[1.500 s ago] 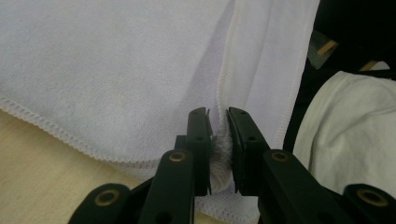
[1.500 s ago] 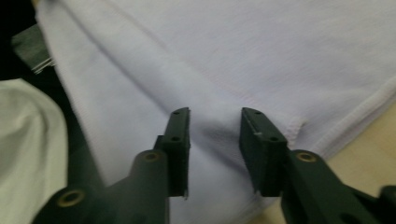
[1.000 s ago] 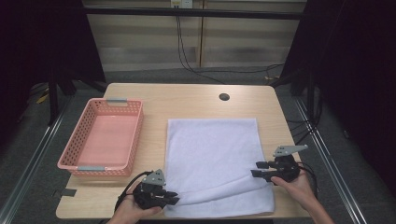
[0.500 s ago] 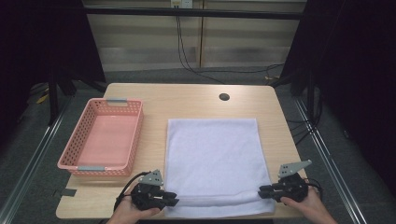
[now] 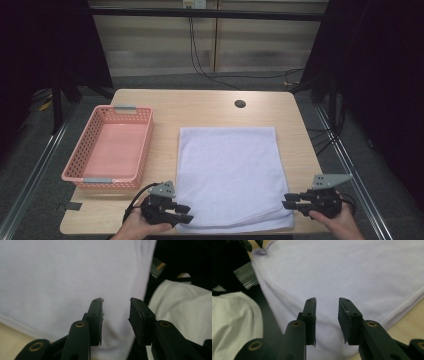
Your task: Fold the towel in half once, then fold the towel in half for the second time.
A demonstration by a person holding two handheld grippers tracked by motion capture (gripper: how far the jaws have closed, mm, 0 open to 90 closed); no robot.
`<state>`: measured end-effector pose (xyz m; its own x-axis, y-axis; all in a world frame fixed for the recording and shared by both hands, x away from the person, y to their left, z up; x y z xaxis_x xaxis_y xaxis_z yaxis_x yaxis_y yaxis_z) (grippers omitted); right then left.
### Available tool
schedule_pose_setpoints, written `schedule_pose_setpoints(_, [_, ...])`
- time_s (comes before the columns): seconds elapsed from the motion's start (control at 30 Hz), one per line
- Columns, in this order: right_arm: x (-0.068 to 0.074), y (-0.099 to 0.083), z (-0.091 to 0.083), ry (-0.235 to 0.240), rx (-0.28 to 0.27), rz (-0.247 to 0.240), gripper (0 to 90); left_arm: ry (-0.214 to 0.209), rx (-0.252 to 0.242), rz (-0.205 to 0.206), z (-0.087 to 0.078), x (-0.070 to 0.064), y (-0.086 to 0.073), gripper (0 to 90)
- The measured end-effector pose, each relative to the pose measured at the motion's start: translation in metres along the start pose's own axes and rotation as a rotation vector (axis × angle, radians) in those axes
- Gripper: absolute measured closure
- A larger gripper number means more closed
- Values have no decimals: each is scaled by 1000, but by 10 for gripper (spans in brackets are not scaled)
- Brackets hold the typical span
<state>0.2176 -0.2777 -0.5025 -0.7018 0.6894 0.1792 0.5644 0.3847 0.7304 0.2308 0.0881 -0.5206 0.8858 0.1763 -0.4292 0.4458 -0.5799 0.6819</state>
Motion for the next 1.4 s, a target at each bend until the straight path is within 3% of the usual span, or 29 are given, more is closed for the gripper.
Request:
schedule_pose_setpoints(0.07, [-5,6,4,-16,-6,3,675,51,-20,-30,2,16,11,625])
schedule_pose_setpoints(0.13, [-21,21,21,-40,0,-5,639,77,-57,-54,3,33,28,583])
schedule_pose_setpoints(0.2, [-26,26,28,-42,5,-3,640,92,-59,-53,4,39,33,581])
schedule_pose_setpoints(0.27, [-40,38,51,-48,22,-7,630,135,-52,-75,8,60,44,580])
schedule_pose_setpoints(0.37, [-49,44,65,-66,36,-16,608,144,-59,-105,13,72,50,569])
schedule_pose_setpoints(0.43, [-56,47,77,-84,54,-8,600,184,-36,-99,17,85,53,567])
schedule_pose_setpoints(0.47, [-64,50,88,-122,63,-26,561,193,-54,-131,19,97,55,555])
schedule_pose_setpoints(0.5, [-64,50,88,-122,63,-26,561,193,-54,-131,19,97,55,546])
schedule_pose_setpoints(0.53, [-66,50,93,-134,77,-24,558,223,-39,-143,20,105,55,546])
schedule_pose_setpoints(0.57, [-71,52,99,-173,76,-40,551,230,-46,-143,22,109,56,548])
schedule_pose_setpoints(0.6, [-71,52,105,-163,91,-42,570,240,-43,-135,23,111,56,564])
schedule_pose_setpoints(0.63, [-72,51,107,-172,92,-53,581,240,-43,-135,23,111,56,585])
schedule_pose_setpoints(0.67, [-71,51,108,-181,82,-64,584,279,-23,-87,24,111,55,624])
schedule_pose_setpoints(0.73, [-70,50,107,-185,85,-79,601,292,-13,-74,23,111,53,659])
schedule_pose_setpoints(0.77, [-65,46,104,-200,99,-96,684,300,-13,-68,23,110,52,756])
schedule_pose_setpoints(0.83, [-62,45,102,-192,98,-98,708,292,-7,-61,22,106,48,769])
schedule_pose_setpoints(0.87, [-54,38,97,-177,102,-99,770,290,-4,-55,22,99,44,818])
schedule_pose_setpoints(0.9, [-54,38,97,-177,102,-99,770,290,-4,-55,22,99,44,836])
schedule_pose_setpoints(1.03, [-30,19,80,-98,110,-85,820,249,18,-36,23,77,31,850])
schedule_pose_setpoints(1.1, [-28,16,78,-93,114,-89,820,215,17,-40,24,64,25,850])
schedule_pose_setpoints(1.13, [-18,8,71,-72,125,-86,821,201,14,-48,24,54,19,850])
schedule_pose_setpoints(1.17, [-18,8,71,-72,125,-86,821,201,14,-48,24,54,19,850])
schedule_pose_setpoints(1.27, [-7,0,63,-41,145,-82,818,174,46,-31,25,33,9,849])
schedule_pose_setpoints(1.3, [-3,-3,61,-28,151,-85,817,147,64,-25,26,23,4,844])
schedule_pose_setpoints(1.4, [11,-12,52,9,187,-88,812,127,80,-37,26,8,-4,820])
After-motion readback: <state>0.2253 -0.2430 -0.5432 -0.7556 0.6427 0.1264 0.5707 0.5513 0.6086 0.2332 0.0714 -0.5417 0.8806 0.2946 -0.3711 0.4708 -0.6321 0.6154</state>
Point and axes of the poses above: each handheld gripper's, and its own axes: z roughly forward along the jaws, y roughly out of its top, x roughly to its left, the point moved 7 cm from there along z, roughly forward along the jaws, and after that the axes turned 7 degrees about -y, right-handed, at the moved point
